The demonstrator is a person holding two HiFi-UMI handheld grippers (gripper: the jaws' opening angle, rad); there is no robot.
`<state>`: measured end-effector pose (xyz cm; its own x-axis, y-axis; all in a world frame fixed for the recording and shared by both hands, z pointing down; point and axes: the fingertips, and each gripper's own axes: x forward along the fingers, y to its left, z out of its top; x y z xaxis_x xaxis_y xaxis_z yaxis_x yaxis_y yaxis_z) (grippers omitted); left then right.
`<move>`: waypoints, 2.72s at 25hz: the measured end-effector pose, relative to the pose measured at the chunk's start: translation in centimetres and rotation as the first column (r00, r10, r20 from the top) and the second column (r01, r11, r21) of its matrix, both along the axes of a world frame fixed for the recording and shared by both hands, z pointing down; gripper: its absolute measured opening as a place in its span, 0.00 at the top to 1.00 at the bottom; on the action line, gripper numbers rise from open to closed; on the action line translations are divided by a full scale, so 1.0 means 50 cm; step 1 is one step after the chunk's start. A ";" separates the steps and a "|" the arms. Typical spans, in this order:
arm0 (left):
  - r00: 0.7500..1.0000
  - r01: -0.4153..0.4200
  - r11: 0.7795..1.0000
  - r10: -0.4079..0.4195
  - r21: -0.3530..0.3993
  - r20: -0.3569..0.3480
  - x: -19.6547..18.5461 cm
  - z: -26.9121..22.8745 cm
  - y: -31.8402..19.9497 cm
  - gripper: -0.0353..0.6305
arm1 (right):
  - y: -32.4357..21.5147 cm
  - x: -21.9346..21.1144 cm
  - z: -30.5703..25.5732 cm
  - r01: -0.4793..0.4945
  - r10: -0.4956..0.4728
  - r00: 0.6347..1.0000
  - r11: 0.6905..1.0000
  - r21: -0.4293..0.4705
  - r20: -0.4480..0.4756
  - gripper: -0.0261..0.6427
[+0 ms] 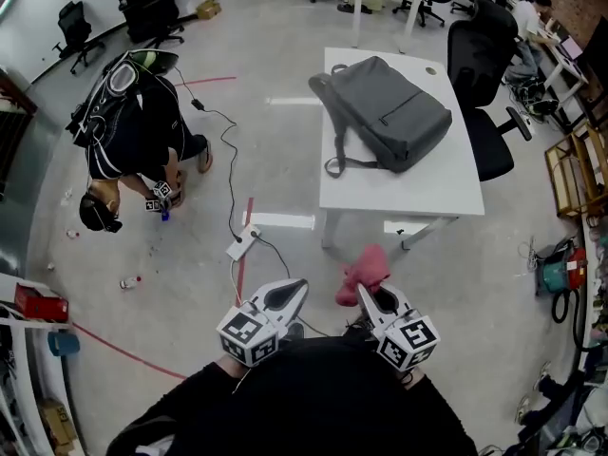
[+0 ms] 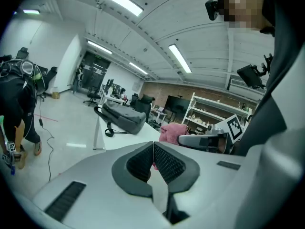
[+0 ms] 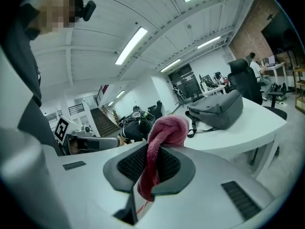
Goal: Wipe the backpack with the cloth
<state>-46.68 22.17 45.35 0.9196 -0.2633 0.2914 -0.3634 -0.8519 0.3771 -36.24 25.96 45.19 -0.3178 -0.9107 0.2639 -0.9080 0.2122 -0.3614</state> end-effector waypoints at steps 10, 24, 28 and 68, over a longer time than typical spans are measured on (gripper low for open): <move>0.993 -0.091 0.989 0.099 0.118 -0.064 0.406 -0.096 0.059 0.91 | 0.042 0.349 0.002 -0.058 0.057 0.997 0.998 0.018 0.058 0.90; 0.993 -0.116 0.984 0.117 0.132 0.003 0.641 -0.032 -0.133 0.88 | -0.090 0.606 0.071 -0.160 0.165 0.984 0.985 -0.067 0.071 0.90; 0.990 -0.144 0.982 0.143 0.121 0.022 0.720 -0.011 -0.262 0.69 | -0.182 0.702 0.068 -0.249 0.250 0.968 0.965 -0.083 0.005 0.90; 0.867 -0.080 0.975 -0.033 0.206 0.497 1.078 0.152 -0.606 0.66 | -0.545 0.910 0.348 0.537 -0.523 0.774 0.841 -0.066 -0.357 0.90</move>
<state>7.24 -8.11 52.96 0.6757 -0.3509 0.6483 -0.4319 -0.9011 -0.0376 9.24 -1.28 62.59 -0.6470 -0.6365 0.4198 -0.7099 0.7038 -0.0269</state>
